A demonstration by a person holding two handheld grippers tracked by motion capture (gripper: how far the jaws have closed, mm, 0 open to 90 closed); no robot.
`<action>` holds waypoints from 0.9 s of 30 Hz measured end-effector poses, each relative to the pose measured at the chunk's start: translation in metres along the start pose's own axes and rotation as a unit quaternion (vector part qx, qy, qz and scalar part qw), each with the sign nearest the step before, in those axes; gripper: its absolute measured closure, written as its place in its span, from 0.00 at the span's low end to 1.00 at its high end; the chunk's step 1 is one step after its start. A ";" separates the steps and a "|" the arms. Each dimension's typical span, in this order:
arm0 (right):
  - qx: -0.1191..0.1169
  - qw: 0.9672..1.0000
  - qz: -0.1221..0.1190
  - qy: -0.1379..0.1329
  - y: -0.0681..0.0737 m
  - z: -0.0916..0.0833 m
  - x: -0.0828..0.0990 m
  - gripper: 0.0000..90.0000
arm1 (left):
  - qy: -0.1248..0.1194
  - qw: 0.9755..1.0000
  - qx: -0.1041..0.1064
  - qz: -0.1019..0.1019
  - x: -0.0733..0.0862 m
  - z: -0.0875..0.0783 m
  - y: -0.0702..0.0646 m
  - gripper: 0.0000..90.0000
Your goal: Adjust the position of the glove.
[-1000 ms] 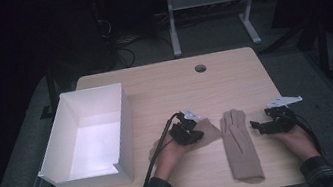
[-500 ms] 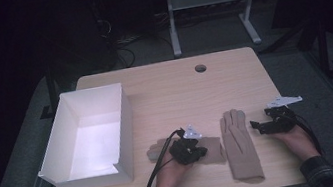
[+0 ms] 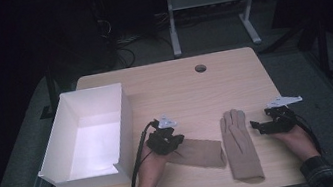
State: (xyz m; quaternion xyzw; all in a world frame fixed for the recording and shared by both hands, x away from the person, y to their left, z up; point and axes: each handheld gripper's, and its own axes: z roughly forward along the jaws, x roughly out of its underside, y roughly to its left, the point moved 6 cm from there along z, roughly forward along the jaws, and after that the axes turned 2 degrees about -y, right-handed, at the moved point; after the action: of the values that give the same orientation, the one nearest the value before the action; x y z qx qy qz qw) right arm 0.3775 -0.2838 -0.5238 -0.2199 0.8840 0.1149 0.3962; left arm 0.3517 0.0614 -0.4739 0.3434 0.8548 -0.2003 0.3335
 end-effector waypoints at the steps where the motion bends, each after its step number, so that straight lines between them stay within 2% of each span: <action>1: 0.000 1.000 0.000 0.000 0.000 0.000 0.000 0.21 | 0.003 1.000 -0.008 -0.002 0.001 0.000 0.004 1.00; 6: 0.000 1.000 -0.001 0.000 0.000 0.000 0.000 0.22 | 0.020 0.999 -0.037 -0.020 0.009 0.003 0.018 1.00; 10: 0.000 1.000 0.000 0.000 0.000 0.000 0.000 0.21 | 0.033 0.998 -0.039 -0.027 0.015 0.013 0.024 1.00; 15: 0.000 1.000 -0.001 0.000 0.000 0.000 0.000 0.22 | 0.035 0.998 -0.040 -0.031 0.017 0.020 0.025 1.00; 19: 0.000 1.000 -0.001 -0.001 0.000 0.000 0.000 0.22 | 0.020 0.998 -0.057 -0.027 0.011 0.011 0.025 1.00; 21: 0.000 1.000 -0.001 0.000 0.000 0.000 0.000 0.22 | 0.020 0.998 -0.060 -0.023 0.010 0.008 0.025 1.00; 23: 0.000 1.000 -0.001 -0.001 0.000 0.000 0.000 0.22 | 0.031 0.996 -0.081 -0.018 0.009 0.002 0.025 1.00; 27: -0.001 1.000 0.001 0.001 0.000 0.000 0.000 0.21 | 0.035 0.994 -0.105 -0.025 0.013 -0.004 0.029 1.00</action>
State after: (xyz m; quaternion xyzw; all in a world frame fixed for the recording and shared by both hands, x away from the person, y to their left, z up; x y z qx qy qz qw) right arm 0.3773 -0.2836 -0.5238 -0.2193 0.8844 0.1156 0.3954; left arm 0.3637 0.0890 -0.4836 0.2919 0.8905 -0.1051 0.3327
